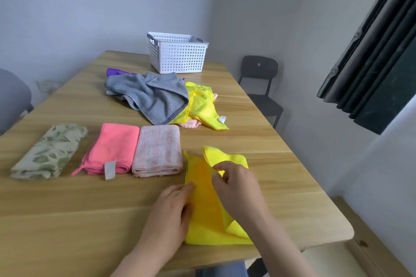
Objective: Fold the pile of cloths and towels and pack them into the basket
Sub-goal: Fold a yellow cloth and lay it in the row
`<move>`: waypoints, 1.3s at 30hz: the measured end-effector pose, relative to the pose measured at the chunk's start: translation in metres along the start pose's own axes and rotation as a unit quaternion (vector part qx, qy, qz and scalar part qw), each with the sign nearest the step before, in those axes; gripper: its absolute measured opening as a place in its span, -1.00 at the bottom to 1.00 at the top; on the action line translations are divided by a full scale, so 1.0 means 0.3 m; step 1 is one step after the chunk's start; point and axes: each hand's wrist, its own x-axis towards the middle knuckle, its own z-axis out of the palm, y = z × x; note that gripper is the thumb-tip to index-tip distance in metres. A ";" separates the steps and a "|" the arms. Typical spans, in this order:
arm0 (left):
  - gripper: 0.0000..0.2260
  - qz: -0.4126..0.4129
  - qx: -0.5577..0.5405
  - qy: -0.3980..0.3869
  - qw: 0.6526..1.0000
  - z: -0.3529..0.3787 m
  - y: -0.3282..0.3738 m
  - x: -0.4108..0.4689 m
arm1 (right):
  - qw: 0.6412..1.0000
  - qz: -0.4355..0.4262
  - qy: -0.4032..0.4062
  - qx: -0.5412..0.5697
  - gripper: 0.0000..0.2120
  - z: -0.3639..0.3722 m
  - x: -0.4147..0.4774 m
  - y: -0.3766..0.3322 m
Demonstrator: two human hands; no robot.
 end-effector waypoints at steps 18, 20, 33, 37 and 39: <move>-0.88 -0.175 -0.186 0.109 0.961 -0.054 0.009 0.056 | 0.971 0.057 -0.166 0.162 -0.79 0.045 -0.044 -0.013; -0.84 -0.184 -0.172 0.100 0.963 -0.051 0.013 0.076 | 0.976 0.063 -0.126 0.166 -0.81 0.025 -0.046 0.015; -0.84 -0.090 -0.028 0.121 0.988 0.026 0.036 0.131 | 0.995 -0.047 0.015 -0.082 -0.51 0.085 -0.118 0.259; -0.79 -0.027 0.056 0.154 0.986 0.026 0.068 0.133 | 0.989 -0.044 -0.069 -0.123 -0.13 0.081 -0.121 0.264; -0.78 0.012 0.094 0.124 0.988 0.032 0.092 0.122 | 0.986 -0.037 -0.081 -0.142 -0.02 0.076 -0.115 0.261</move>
